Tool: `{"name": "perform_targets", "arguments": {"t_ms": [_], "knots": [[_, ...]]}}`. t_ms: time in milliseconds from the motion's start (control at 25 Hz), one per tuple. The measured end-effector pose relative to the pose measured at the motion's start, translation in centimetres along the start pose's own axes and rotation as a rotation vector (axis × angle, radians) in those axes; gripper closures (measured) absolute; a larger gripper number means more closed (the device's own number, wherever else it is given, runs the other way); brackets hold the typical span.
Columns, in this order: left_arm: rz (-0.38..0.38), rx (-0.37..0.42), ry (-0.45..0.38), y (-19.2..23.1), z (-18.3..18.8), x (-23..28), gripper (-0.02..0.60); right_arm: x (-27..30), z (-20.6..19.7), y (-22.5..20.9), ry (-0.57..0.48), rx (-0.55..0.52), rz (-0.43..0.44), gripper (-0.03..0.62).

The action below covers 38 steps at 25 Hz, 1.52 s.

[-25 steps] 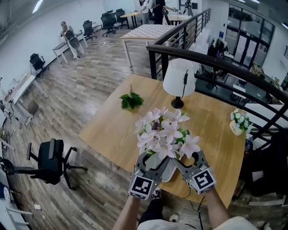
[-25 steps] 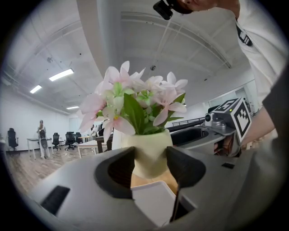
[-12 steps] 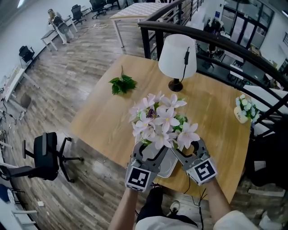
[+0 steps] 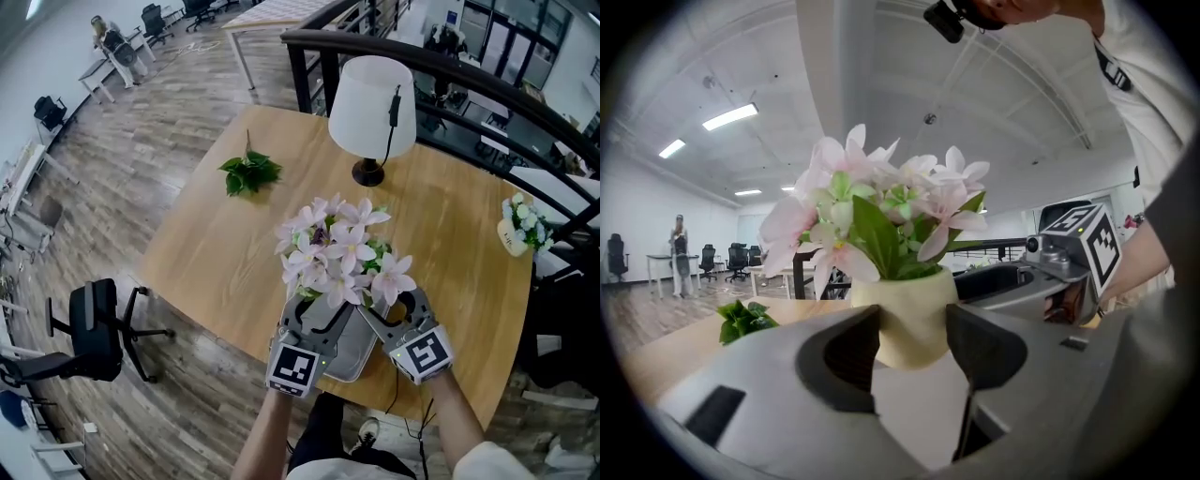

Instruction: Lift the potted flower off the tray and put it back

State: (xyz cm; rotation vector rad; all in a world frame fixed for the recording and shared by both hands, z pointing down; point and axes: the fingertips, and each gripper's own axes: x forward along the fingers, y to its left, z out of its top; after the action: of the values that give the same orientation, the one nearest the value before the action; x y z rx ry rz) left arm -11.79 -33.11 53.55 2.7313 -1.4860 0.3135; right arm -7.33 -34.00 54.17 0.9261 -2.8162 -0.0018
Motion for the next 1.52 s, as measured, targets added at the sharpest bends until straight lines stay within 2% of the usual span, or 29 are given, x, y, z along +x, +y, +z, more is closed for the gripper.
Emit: {"name": "perform_targets", "arguments": {"t_ms": [680,1040,1520], "knots": [[-0.021,-0.091,0.1,0.6,-6.6,2.6,0.334,2.3,-7.2,-0.6,0.137,0.041,0.02,0.356],[-0.027,-0.111,0.148,0.6,-9.0,3.2,0.334,2.9,-9.2,-0.5,0.183,0.048,0.028,0.35],[-0.046,-0.11,0.188,0.1,-10.5,3.5,0.336,3.0,-11.2,-0.6,0.223,-0.003,0.043,0.338]]}}
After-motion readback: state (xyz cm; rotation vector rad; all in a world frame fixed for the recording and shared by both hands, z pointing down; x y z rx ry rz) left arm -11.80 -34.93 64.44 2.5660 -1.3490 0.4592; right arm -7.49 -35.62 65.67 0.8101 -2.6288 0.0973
